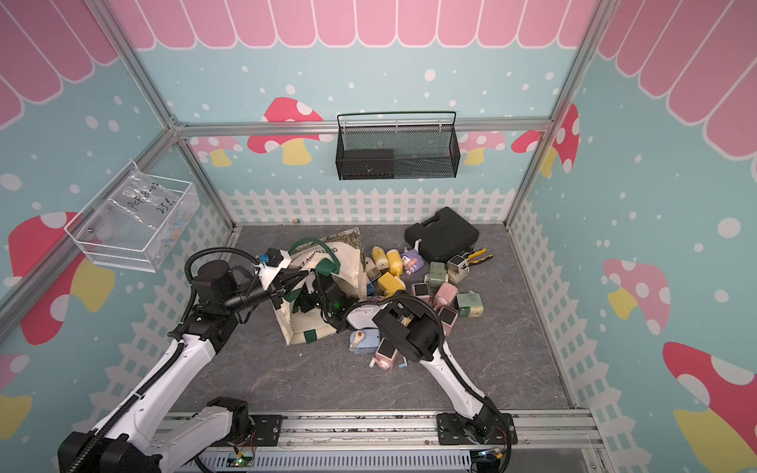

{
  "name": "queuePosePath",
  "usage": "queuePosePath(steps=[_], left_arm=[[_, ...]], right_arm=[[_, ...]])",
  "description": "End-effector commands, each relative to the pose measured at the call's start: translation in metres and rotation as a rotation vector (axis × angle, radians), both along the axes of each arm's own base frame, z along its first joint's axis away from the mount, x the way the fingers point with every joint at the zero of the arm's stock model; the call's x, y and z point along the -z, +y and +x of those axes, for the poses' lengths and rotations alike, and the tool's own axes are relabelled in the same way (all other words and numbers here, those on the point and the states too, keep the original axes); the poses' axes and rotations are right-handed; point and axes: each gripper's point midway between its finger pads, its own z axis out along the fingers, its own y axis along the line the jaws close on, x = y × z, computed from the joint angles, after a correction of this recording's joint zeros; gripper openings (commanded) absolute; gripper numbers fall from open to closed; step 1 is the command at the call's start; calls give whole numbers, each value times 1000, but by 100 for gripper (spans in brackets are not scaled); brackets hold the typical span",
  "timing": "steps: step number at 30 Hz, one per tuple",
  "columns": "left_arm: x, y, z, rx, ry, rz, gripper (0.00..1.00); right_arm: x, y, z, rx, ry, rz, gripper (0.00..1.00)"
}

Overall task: Take out the pencil sharpeners from the tote bags
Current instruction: Place the canvas bag at the center of the board.

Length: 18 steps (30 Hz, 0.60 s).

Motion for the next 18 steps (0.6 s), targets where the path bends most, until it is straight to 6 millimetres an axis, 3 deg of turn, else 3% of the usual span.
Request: queuePosePath(steps=[1,4,9,13,18], left_arm=[[-6,-8,-12,56,-55,13,0],[-6,-7,-10,50,-53,16,0],[-3,-3,-6,12,-56,39,0],[1,2,2,-38,-46,65,0],[7,15,18,-152,-37,111,0]], right_arm=[[33,-10,5,45,73,-139,81],[36,-16,4,55,80,-177,70],[24,-28,2,75,65,-230,61],[-14,-33,-4,47,-7,-207,59],[-66,-41,-25,-55,-76,-134,59]])
